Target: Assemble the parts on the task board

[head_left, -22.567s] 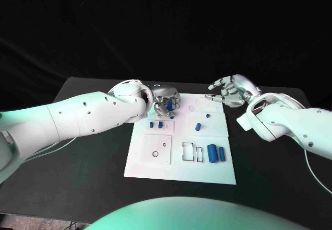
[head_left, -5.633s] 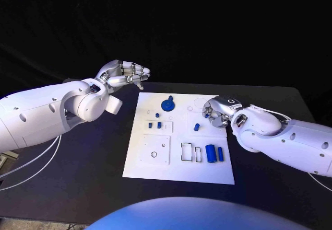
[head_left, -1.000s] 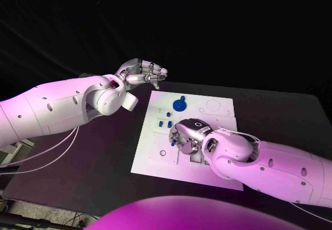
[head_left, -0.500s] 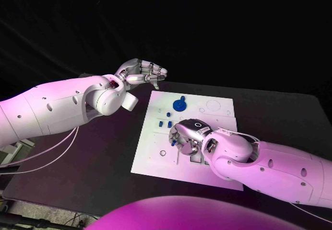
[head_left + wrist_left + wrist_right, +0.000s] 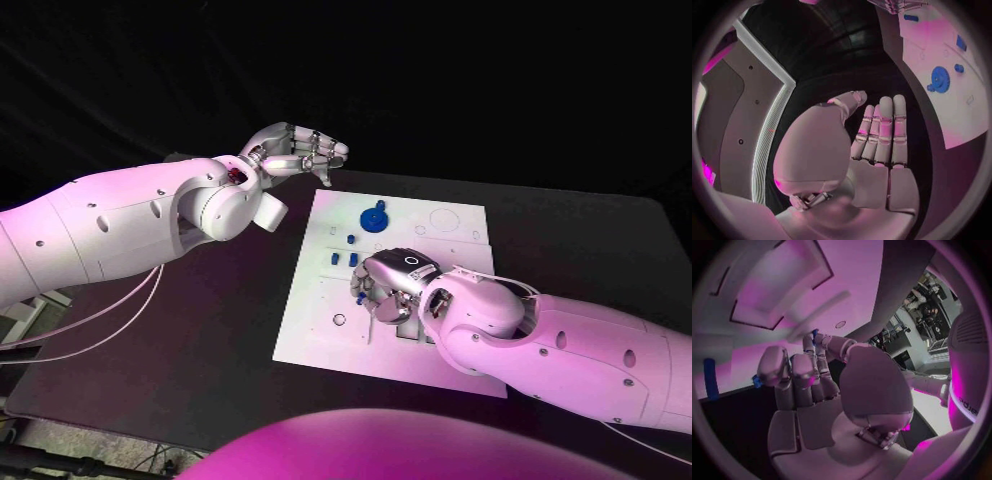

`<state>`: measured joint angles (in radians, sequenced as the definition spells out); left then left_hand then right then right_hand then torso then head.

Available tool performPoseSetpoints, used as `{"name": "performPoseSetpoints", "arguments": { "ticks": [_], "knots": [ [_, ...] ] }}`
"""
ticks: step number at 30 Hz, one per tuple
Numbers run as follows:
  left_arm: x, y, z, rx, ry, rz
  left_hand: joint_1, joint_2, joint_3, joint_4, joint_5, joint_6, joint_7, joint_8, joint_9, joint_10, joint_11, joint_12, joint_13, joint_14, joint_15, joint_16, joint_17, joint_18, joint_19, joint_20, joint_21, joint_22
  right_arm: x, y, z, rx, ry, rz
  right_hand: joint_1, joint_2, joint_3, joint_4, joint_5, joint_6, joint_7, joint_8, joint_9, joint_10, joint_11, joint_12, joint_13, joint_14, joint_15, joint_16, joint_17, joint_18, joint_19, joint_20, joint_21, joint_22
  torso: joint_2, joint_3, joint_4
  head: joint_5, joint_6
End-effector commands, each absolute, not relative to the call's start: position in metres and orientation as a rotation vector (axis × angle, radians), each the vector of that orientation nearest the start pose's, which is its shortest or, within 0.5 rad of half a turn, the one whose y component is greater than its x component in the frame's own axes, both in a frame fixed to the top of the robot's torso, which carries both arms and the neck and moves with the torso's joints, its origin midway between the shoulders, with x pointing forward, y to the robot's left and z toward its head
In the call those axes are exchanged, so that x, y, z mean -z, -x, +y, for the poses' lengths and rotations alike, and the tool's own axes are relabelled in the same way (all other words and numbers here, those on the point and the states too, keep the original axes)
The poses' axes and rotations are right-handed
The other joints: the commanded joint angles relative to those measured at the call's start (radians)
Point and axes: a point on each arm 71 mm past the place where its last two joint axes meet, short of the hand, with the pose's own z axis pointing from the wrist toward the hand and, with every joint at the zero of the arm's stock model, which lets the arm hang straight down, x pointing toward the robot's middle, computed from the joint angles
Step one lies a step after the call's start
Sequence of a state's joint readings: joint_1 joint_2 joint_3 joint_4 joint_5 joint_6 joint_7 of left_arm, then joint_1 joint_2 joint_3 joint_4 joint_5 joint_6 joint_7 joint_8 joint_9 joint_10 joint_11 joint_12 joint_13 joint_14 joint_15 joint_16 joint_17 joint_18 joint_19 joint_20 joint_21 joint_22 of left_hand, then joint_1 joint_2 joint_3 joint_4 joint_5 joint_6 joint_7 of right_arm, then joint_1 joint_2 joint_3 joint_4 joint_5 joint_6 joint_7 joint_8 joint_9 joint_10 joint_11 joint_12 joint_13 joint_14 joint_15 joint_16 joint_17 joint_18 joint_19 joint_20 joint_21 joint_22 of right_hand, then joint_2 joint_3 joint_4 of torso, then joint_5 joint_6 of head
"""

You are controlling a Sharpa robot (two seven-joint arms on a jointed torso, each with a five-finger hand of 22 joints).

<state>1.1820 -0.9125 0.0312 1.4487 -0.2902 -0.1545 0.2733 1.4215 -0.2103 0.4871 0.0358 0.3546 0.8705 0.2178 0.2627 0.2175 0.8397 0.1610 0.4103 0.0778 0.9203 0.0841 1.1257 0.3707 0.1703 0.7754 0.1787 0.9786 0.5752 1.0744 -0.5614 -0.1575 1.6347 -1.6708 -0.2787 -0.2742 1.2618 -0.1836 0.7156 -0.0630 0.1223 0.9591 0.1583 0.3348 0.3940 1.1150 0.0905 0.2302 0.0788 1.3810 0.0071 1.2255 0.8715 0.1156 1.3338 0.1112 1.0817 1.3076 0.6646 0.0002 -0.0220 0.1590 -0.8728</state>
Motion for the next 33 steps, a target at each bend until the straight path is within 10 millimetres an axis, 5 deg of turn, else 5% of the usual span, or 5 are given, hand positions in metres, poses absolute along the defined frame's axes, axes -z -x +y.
{"name": "performPoseSetpoints", "arguments": {
  "ticks": [1, 22, 29, 33],
  "knots": [
    [0.1682, -0.5015, 0.2541, 1.445, 0.856, 1.575, 0.007, 0.0, -0.001, -0.004, -0.001, -0.007, -0.003, 0.004, -0.001, -0.008, 0.0, 0.006, -0.001, -0.007, 0.002, -0.005, -0.001, 0.012, -0.004, 0.001, 0.005, 0.001, 0.2628, -0.385, -0.0368, -0.815, 0.505, 1.811, 0.0, -0.012, -0.011, 0.001, -0.002, -0.011, -0.003, -0.011, -0.007, -0.008, 0.002, -0.005, -0.003, 0.004, 0.004, -0.004, -0.003, -0.01, -0.003, 0.003, -0.005, 0.087, 0.0, 0.0002, -0.0004, 0.001, 0.0],
    [0.1685, -0.5014, 0.255, 1.443, 0.858, 1.58, 0.007, 0.001, -0.001, -0.004, -0.001, -0.009, -0.003, 0.003, -0.001, -0.01, 0.0, 0.007, -0.002, -0.008, 0.002, -0.005, -0.002, 0.012, -0.005, 0.001, 0.005, 0.001, 0.2605, -0.3848, -0.0387, -0.821, 0.483, 1.787, -0.007, -0.032, -0.033, 0.001, -0.002, -0.035, -0.003, -0.037, -0.02, -0.014, 0.003, -0.009, -0.003, 0.005, 0.005, -0.004, -0.004, -0.01, -0.001, 0.004, -0.013, 0.083, 0.001, 0.0011, -0.0005, -0.001, 0.0],
    [0.1685, -0.5015, 0.2552, 1.443, 0.858, 1.581, 0.007, 0.002, 0.0, -0.005, -0.001, -0.01, -0.002, 0.003, -0.001, -0.013, 0.001, 0.009, -0.001, -0.008, 0.003, -0.005, -0.002, 0.012, -0.005, 0.001, 0.005, 0.001, 0.2592, -0.3853, -0.0414, -0.816, 0.468, 1.772, -0.026, -0.074, -0.112, 0.018, -0.004, -0.122, -0.013, -0.099, -0.048, -0.064, 0.006, -0.021, -0.006, -0.011, 0.008, -0.022, -0.03, -0.005, -0.011, 0.006, -0.054, 0.066, 0.0, 0.0008, -0.0007, -0.001, 0.0],
    [0.1686, -0.5015, 0.2557, 1.442, 0.858, 1.581, 0.007, 0.002, 0.0, -0.005, -0.001, -0.01, -0.002, 0.003, -0.001, -0.013, 0.001, 0.009, -0.001, -0.008, 0.003, -0.005, -0.002, 0.012, -0.005, 0.001, 0.005, 0.001, 0.2577, -0.3854, -0.0456, -0.81, 0.453, 1.76, -0.021, -0.078, -0.172, 0.027, -0.003, -0.128, -0.016, -0.111, -0.053, -0.09, 0.007, -0.016, -0.005, -0.016, 0.01, -0.025, -0.036, -0.002, -0.016, 0.008, -0.076, 0.057, 0.0, 0.0006, -0.0009, -0.001, 0.0]
  ]
}}
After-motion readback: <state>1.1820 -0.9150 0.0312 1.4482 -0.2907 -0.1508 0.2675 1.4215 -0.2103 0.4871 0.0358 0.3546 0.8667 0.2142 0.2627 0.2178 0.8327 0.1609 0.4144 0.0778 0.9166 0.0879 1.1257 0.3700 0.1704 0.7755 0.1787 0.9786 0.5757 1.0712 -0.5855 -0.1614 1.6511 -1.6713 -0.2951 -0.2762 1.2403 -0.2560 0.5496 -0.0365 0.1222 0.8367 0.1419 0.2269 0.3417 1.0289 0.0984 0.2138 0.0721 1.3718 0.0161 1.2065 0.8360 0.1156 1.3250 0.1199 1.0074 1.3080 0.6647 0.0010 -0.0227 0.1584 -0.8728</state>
